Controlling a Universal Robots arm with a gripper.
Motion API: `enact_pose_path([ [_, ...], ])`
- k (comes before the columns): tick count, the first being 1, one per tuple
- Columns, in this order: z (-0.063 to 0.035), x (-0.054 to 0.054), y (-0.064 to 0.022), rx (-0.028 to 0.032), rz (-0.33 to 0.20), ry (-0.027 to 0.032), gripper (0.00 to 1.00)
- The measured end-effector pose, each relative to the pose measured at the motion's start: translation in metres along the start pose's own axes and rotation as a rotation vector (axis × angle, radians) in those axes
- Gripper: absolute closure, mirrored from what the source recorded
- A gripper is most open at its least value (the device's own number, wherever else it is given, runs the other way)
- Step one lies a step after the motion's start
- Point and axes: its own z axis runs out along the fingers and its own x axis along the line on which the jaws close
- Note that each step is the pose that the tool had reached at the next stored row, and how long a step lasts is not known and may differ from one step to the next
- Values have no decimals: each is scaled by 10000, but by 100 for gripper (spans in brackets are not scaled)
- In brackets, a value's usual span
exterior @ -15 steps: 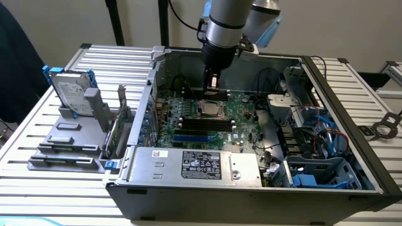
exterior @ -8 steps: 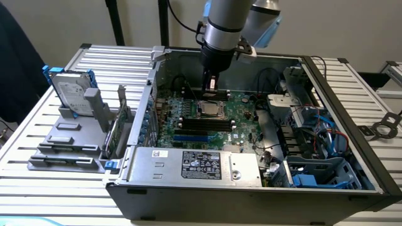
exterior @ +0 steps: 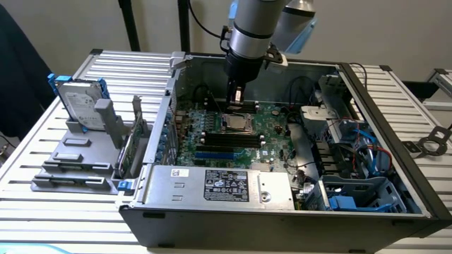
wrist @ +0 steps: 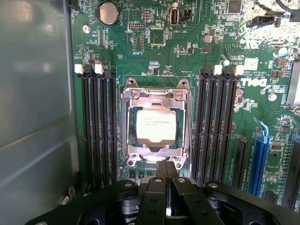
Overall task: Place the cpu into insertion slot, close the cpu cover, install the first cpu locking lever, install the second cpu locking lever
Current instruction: 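Close the cpu cover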
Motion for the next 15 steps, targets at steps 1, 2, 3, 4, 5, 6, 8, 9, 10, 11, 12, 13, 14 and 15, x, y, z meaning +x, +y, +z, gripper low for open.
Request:
enact_pose_path([
  [1,0,0,0,0,-1,0,89],
  [2,0,0,1,1,-2,0,89],
  [3,1,1,1,4,-2,1,89],
  [4,3,3,2,18,-1,3,89],
  [5,6,6,2,82,-1,3,89],
  [6,6,7,2,152,2,1,89],
  [8,8,13,2,353,11,1,89],
  [9,9,15,2,440,14,2,89],
  [10,14,15,2,480,15,2,89],
  [11,23,14,3,493,16,2,89],
  [12,37,14,5,499,18,0,89],
  [13,52,13,7,500,17,1,89],
  [14,66,12,9,502,16,4,89],
  [15,79,12,10,502,14,14,89],
])
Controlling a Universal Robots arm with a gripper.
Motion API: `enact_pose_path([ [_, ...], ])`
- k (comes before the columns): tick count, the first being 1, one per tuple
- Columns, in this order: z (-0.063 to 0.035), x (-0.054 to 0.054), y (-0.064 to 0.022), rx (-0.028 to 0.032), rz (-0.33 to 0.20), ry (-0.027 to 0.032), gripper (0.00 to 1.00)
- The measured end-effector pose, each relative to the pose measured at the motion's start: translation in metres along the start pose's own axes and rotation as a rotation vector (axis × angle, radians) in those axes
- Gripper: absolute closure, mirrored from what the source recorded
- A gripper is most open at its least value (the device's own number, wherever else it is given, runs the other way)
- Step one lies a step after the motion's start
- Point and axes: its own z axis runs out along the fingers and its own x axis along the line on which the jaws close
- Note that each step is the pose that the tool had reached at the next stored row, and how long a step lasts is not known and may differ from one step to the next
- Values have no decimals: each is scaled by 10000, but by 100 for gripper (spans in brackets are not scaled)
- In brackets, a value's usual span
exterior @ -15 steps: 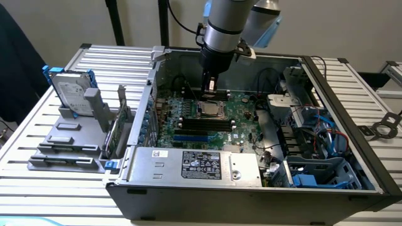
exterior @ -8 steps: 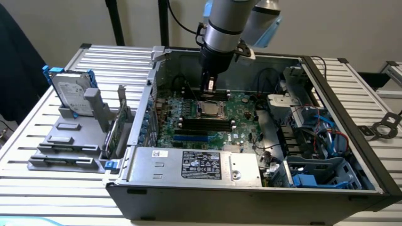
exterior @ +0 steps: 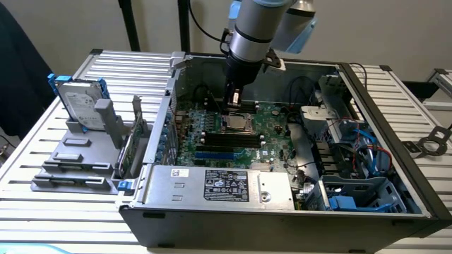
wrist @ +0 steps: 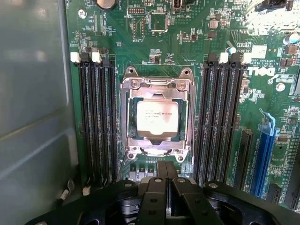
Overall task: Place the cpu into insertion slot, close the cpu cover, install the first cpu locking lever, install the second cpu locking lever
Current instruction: 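Close the cpu cover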
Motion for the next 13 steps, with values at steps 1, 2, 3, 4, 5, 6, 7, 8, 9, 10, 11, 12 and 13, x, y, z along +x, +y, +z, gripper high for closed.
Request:
enact_pose_path([
  [1,12,-1,2,0,-2,12,89],
  [2,21,-1,4,4,-4,22,89],
  [3,30,-2,5,9,-5,30,89],
  [4,39,-2,7,15,-6,34,89],
  [5,50,-3,9,24,-6,39,89],
  [6,60,-3,11,33,-6,42,89],
  [7,70,-4,12,38,-7,49,89],
  [8,79,-5,14,40,-9,66,89],
  [9,89,-5,16,42,-13,86,89],
  [10,97,-6,17,44,-17,109,89],
  [11,105,-7,19,44,-24,145,89],
  [12,113,-7,20,44,-32,190,89],
  [13,122,-8,22,44,-39,232,89],
])
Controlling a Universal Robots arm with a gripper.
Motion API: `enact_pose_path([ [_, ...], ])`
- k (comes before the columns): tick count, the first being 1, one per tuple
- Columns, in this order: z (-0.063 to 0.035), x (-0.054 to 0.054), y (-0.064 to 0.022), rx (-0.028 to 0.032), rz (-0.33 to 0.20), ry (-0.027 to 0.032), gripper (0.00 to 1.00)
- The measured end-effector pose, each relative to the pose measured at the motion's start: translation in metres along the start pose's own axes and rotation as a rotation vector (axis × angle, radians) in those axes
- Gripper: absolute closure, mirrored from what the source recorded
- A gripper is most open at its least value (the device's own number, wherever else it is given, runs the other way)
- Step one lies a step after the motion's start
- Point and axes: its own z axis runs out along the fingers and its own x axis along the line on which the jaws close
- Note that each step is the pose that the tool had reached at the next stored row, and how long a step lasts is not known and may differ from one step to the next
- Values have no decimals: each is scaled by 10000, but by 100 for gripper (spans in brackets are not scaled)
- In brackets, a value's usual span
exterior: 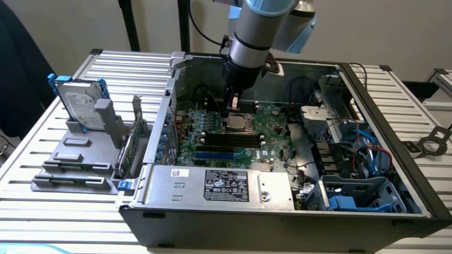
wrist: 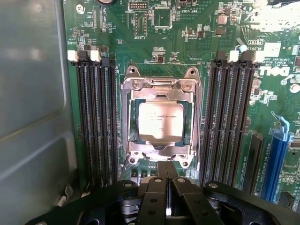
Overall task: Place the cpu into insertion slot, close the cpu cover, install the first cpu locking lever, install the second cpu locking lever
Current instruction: 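Close the cpu cover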
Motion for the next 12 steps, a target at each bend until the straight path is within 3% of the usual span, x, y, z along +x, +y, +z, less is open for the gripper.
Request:
enact_pose_path([
  [5,56,-12,10,0,-13,95,89],
  [12,130,-27,23,13,2,142,89],
])
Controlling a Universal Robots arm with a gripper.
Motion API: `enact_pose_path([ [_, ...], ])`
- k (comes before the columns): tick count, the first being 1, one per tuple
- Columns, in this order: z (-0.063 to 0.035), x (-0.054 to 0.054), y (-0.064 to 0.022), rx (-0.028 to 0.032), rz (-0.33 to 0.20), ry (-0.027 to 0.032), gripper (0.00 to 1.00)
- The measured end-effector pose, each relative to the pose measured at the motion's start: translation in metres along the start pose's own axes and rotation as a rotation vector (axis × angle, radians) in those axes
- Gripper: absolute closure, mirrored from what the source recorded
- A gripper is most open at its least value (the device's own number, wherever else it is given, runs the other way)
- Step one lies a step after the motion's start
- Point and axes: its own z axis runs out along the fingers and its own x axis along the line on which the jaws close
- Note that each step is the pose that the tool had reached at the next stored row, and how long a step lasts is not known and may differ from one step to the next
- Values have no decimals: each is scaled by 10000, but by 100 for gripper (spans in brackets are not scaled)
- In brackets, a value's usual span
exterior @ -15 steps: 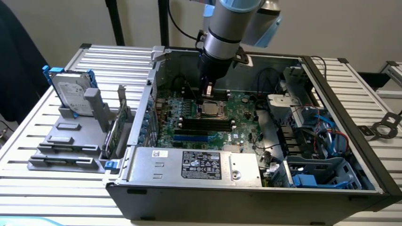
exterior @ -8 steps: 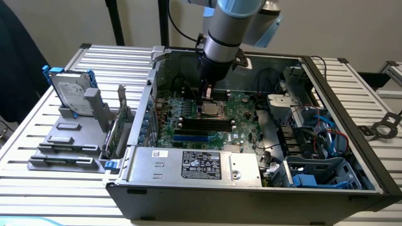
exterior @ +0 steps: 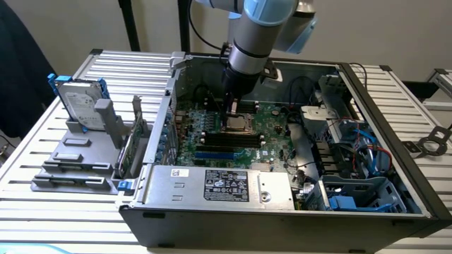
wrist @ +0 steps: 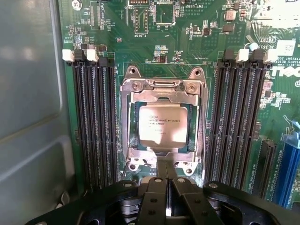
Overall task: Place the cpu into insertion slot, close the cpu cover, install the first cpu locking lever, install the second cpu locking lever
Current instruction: 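Close the cpu cover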
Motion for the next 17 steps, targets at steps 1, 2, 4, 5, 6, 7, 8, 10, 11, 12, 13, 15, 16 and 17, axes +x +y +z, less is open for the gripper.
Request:
enact_pose_path([
  [1,8,-1,1,4,3,5,89],
  [2,17,-3,3,9,8,11,89],
  [4,34,-6,6,20,17,21,89],
  [5,43,-7,8,26,22,25,89],
  [6,51,-9,9,30,27,29,89],
  [7,59,-10,11,35,30,35,89],
  [8,68,-11,13,38,33,42,89],
  [10,82,-13,15,42,35,62,89],
  [11,87,-14,16,42,34,73,89],
  [12,90,-14,16,42,33,82,89],
  [13,91,-14,16,43,34,89,89],
  [15,89,-14,16,51,32,104,89],
  [16,77,-15,14,64,32,111,89],
  [17,60,-20,11,89,35,115,89],
])
